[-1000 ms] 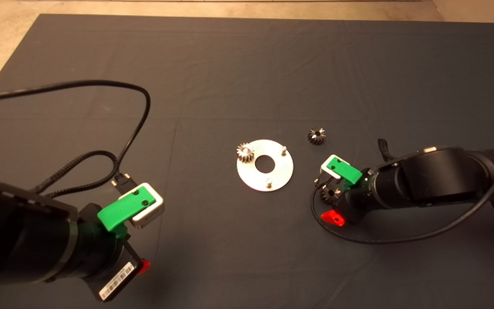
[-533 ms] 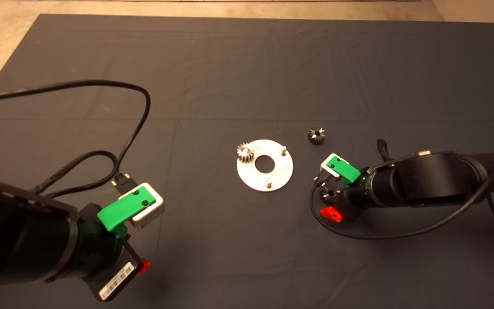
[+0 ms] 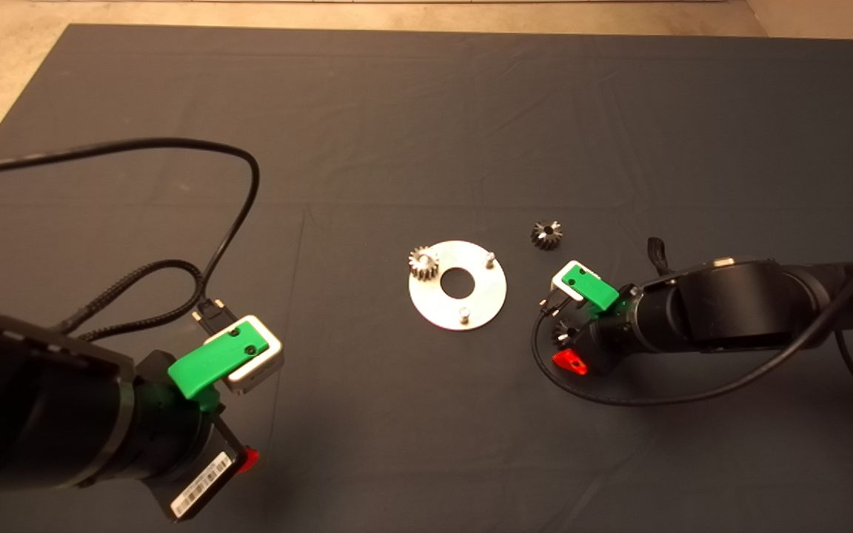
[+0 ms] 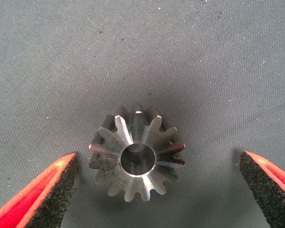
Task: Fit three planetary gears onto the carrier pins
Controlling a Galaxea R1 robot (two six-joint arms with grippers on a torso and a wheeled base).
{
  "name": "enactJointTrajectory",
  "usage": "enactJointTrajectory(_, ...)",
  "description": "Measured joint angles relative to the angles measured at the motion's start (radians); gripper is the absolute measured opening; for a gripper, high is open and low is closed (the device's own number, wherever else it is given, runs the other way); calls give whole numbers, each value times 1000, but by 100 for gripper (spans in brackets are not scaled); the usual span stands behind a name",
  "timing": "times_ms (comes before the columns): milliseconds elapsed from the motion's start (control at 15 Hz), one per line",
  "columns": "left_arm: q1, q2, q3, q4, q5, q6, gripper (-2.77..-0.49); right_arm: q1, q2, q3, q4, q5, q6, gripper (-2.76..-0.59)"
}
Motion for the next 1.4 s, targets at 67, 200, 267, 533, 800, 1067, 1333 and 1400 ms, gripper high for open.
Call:
enactJointTrajectory(67,0,0,0,0,0,0,-195,0,0,0,0,1,0,-96)
enactJointTrajectory(200,0,-3,0,0,0,0,-195,0,2,0,0,0,0,-99)
enactJointTrajectory(267,0,-5,0,0,-1,0,-195,0,4,0,0,0,1,-111)
enactJointTrajectory(533,0,-17,0,0,0,0,-195,0,6,0,-1,1,4,-129)
enactJointTrajectory(800,0,-22,0,0,0,0,-195,0,9,-2,-1,1,4,-155)
enactJointTrajectory(1067,0,-22,0,0,0,0,-195,0,9,-3,0,1,4,-177)
enactJointTrajectory(1333,0,-23,0,0,0,0,-195,0,19,-4,0,1,5,-197)
enactJointTrajectory(1400,0,-24,0,0,0,0,-195,0,20,-4,0,1,6,-199)
